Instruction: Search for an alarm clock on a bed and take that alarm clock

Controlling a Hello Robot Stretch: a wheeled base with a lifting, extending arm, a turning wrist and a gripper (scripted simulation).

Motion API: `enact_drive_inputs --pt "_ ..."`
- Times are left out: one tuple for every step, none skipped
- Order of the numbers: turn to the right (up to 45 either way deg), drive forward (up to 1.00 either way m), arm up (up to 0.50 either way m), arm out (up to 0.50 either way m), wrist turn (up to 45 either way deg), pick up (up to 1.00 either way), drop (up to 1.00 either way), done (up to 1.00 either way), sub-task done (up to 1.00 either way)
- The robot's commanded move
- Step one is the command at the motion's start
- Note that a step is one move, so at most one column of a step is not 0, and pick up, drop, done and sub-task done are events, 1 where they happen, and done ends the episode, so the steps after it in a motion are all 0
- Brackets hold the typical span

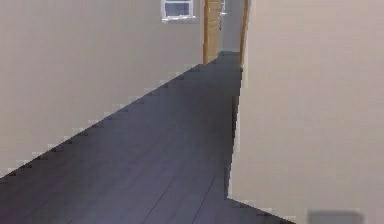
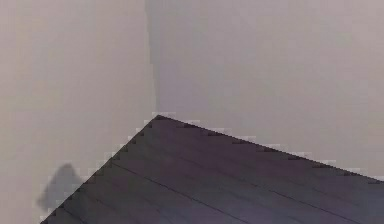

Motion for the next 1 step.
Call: enact_drive_inputs --pt "0.0 0.15 0.00 0.00 0.0 0.00 0.00 0.00 0.00"
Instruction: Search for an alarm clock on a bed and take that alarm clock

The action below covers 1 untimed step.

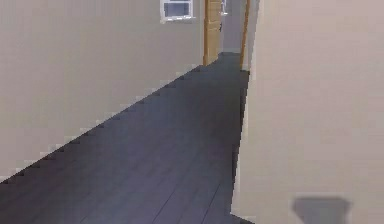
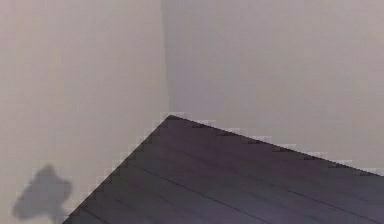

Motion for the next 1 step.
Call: enact_drive_inputs --pt "-3.0 0.00 0.00 0.00 0.0 0.00 0.00 0.00 0.00"
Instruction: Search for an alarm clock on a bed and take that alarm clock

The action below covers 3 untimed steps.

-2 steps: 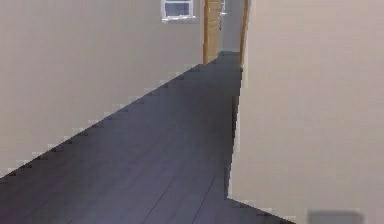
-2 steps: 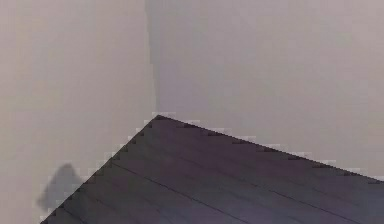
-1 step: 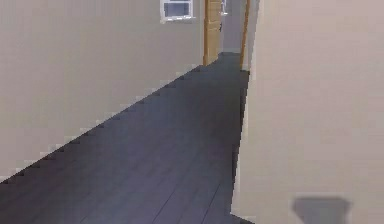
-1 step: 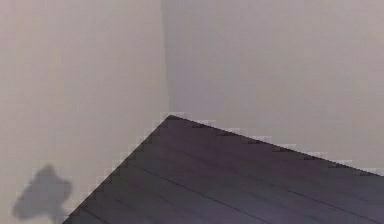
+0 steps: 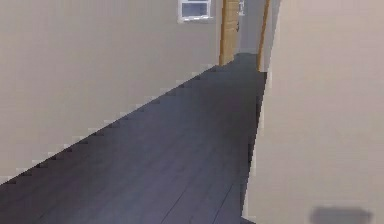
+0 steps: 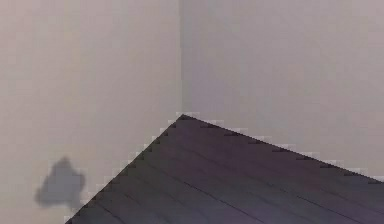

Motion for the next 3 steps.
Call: enact_drive_inputs --pt "0.0 1.00 0.00 0.00 0.0 0.00 0.00 0.00 0.00" --pt "12.0 0.00 0.00 0.00 0.0 0.00 0.00 0.00 0.00" --pt "0.0 1.00 0.00 0.00 0.0 0.00 0.00 0.00 0.00"
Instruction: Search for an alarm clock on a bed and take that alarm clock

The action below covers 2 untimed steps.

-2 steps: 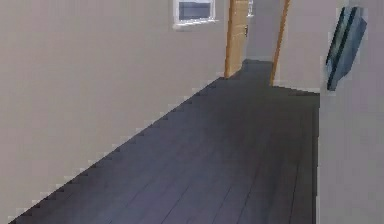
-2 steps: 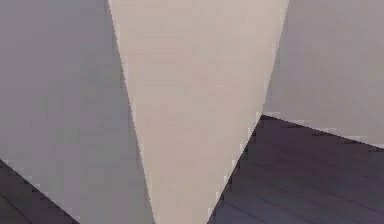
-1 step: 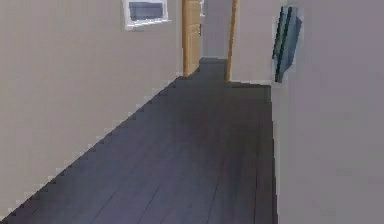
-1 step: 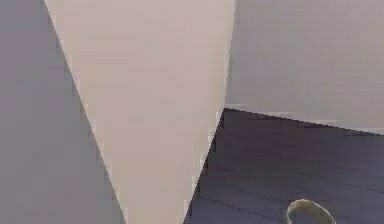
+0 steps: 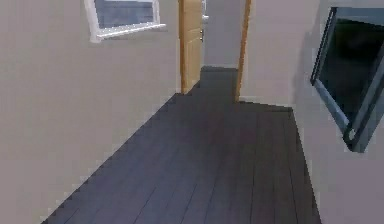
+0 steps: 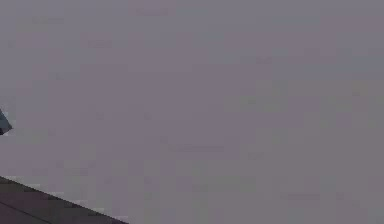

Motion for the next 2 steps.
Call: enact_drive_inputs --pt "0.0 1.00 0.00 0.00 0.0 0.00 0.00 0.00 0.00" --pt "3.0 0.00 0.00 0.00 0.0 0.00 0.00 0.00 0.00"
